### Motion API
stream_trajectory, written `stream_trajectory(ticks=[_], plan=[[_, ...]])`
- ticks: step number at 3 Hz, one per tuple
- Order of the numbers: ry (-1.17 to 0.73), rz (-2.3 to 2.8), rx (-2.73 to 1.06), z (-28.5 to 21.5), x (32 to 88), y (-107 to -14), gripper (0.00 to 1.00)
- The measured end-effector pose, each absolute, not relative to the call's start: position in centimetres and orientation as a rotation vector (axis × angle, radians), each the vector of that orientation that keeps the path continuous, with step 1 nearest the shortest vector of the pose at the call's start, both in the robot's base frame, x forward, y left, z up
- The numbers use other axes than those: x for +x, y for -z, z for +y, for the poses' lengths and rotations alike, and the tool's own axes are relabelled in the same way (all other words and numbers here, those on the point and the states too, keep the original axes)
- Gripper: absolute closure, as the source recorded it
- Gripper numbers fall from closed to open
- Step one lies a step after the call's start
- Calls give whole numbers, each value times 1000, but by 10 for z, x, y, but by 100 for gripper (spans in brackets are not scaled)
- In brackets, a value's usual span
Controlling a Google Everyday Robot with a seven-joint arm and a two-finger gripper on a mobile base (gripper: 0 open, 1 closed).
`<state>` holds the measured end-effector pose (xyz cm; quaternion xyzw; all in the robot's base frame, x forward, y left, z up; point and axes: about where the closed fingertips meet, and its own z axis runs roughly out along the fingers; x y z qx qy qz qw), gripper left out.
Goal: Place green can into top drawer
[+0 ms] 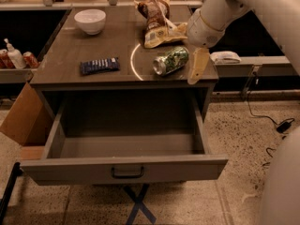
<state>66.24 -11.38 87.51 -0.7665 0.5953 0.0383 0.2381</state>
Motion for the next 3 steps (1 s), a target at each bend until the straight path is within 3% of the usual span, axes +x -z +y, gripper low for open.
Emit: stream_trajectory(ticks=[1,3], plan=[[-124,1629,-2123,-101,675,-861,2],[-152,1656,-2150,-94,682,-842,49]])
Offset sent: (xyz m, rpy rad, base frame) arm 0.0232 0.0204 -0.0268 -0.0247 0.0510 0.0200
